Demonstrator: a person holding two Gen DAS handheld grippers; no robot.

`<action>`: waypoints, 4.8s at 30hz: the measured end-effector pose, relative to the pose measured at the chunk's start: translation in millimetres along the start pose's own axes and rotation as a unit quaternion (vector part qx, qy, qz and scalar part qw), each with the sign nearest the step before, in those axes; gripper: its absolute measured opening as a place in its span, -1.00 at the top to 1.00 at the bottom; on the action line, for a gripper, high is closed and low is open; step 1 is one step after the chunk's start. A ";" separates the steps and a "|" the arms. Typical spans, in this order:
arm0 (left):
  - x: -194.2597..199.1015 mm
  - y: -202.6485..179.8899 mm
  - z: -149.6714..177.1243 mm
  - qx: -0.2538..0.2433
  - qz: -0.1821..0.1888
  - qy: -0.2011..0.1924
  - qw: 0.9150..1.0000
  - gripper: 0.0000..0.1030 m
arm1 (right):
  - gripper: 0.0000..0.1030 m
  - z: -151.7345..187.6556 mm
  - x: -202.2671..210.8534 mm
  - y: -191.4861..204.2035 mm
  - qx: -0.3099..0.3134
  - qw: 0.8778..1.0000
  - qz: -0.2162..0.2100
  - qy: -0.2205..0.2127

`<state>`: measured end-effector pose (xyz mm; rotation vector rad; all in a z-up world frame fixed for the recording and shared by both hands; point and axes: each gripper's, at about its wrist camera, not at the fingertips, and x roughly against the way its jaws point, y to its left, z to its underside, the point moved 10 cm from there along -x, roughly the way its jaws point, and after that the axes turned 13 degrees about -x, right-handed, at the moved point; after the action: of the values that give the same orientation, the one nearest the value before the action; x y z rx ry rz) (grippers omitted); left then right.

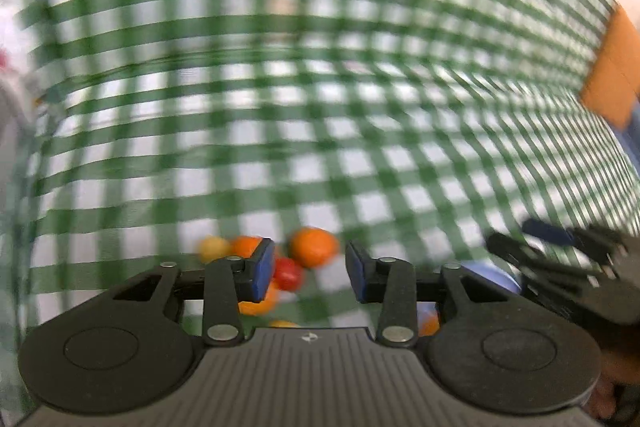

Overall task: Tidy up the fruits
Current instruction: 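Move both tools back toward the remaining fruits, then grasp a large orange with the left gripper while the right gripper grasps a yellow fruit, then carry both fruits over the blue plate and open both grippers to drop them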

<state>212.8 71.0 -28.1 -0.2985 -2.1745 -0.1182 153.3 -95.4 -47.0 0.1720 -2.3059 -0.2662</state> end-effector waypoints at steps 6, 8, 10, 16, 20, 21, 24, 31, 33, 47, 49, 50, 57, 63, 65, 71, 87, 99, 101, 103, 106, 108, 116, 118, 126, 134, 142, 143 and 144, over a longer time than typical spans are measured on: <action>-14.8 58.1 13.5 0.065 -0.028 0.020 0.997 0.23 | 0.28 3.2 -0.5 8.9 0.011 1.000 0.016 0.008; -19.1 60.9 16.0 0.071 -0.026 0.023 0.997 0.23 | 0.30 4.7 -1.9 17.2 0.015 1.000 0.007 0.010; -23.9 62.0 18.2 0.078 -0.020 0.030 0.996 0.23 | 0.30 7.0 -4.1 27.2 0.017 1.000 -0.005 0.014; -35.5 58.0 28.9 0.087 -0.001 0.044 0.995 0.22 | 0.30 22.2 -18.3 59.7 0.016 0.998 -0.053 0.041; -43.0 64.3 37.6 0.100 0.006 0.056 0.993 0.20 | 0.30 37.7 -31.0 88.1 0.028 0.994 -0.089 0.064; -45.4 65.2 39.2 0.105 0.012 0.059 0.993 0.19 | 0.28 42.7 -35.4 93.6 0.029 0.992 -0.095 0.074; -52.5 65.2 45.7 0.118 0.031 0.071 0.990 0.14 | 0.26 58.4 -42.8 113.1 0.044 0.986 -0.126 0.096; -68.0 48.8 54.5 0.116 0.071 0.093 0.986 -0.18 | 0.17 87.3 -66.1 144.9 0.104 0.978 -0.124 0.128; -72.7 43.9 55.8 0.107 0.070 0.099 0.987 -0.18 | 0.18 90.5 -72.0 143.3 0.110 0.978 -0.116 0.137; -74.1 52.0 45.3 0.082 0.018 0.091 0.992 0.13 | 0.45 87.1 -65.8 139.9 0.115 0.977 -0.120 0.133; -66.9 57.5 39.6 0.077 0.001 0.078 0.994 0.13 | 0.45 81.4 -62.9 135.3 0.106 0.980 -0.116 0.124; -65.8 59.3 39.2 0.074 -0.005 0.076 0.994 0.13 | 0.45 80.4 -62.5 131.7 0.104 0.981 -0.114 0.121; -82.3 53.0 50.8 0.035 -0.027 0.109 0.993 0.12 | 0.45 100.7 -76.3 127.5 0.144 0.976 -0.082 0.139; -85.7 48.0 54.1 0.029 -0.029 0.110 0.993 0.11 | 0.45 98.3 -78.1 129.2 0.148 0.975 -0.085 0.141; -84.9 45.3 54.1 0.030 -0.031 0.108 0.993 0.12 | 0.45 96.8 -77.8 127.6 0.144 0.976 -0.086 0.140; -70.6 37.5 45.1 0.023 -0.025 0.093 0.995 0.12 | 0.45 81.3 -73.5 128.4 0.126 0.981 -0.090 0.116; -60.3 15.7 34.4 -0.009 -0.034 0.073 0.997 0.12 | 0.45 55.0 -43.1 99.4 0.106 0.988 -0.083 0.081; -59.0 -0.9 28.5 -0.026 -0.031 0.065 0.997 0.12 | 0.45 47.2 -24.6 71.5 0.106 0.990 -0.068 0.067; -59.7 -3.9 27.7 -0.028 -0.030 0.065 0.997 0.12 | 0.45 46.6 -22.6 66.3 0.105 0.990 -0.064 0.066; -59.9 -6.5 26.9 -0.030 -0.028 0.064 0.997 0.12 | 0.45 45.9 -20.4 61.4 0.105 0.991 -0.061 0.064; -60.4 -10.6 26.0 -0.035 -0.026 0.063 0.997 0.12 | 0.45 44.8 -16.4 53.9 0.102 0.991 -0.058 0.062; -60.8 -13.9 26.3 -0.040 -0.025 0.063 0.997 0.12 | 0.45 43.5 -13.8 49.2 0.100 0.992 -0.056 0.060; -59.3 -26.7 27.1 -0.063 -0.014 0.057 0.996 0.12 | 0.45 38.6 -8.5 28.3 0.090 0.994 -0.044 0.052; -58.3 -27.3 27.1 -0.064 -0.013 0.055 0.996 0.12 | 0.45 34.8 -6.4 21.1 0.084 0.995 -0.041 0.047; -52.4 -38.3 24.9 -0.082 0.002 0.045 0.996 0.12 | 0.45 14.7 1.5 -29.5 0.035 0.999 -0.004 0.030; -34.9 -89.9 25.9 -0.134 0.063 0.017 0.989 0.12 | 0.45 18.6 10.1 -54.9 0.031 0.999 0.006 0.044; -28.9 -152.5 49.5 -0.218 0.114 0.015 0.969 0.12 | 0.45 37.7 16.1 -48.3 0.074 0.994 -0.008 0.077; -29.0 -155.3 51.8 -0.221 0.115 0.016 0.968 0.12 | 0.45 38.7 17.5 -48.4 0.076 0.994 -0.009 0.079; -30.3 -158.5 53.4 -0.224 0.116 0.017 0.968 0.12 | 0.45 40.3 17.6 -48.8 0.078 0.994 -0.009 0.082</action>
<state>146.9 -76.9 -79.8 -0.7979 -2.0440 -0.4804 113.8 -140.7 -73.3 0.2837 -2.1627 -0.0778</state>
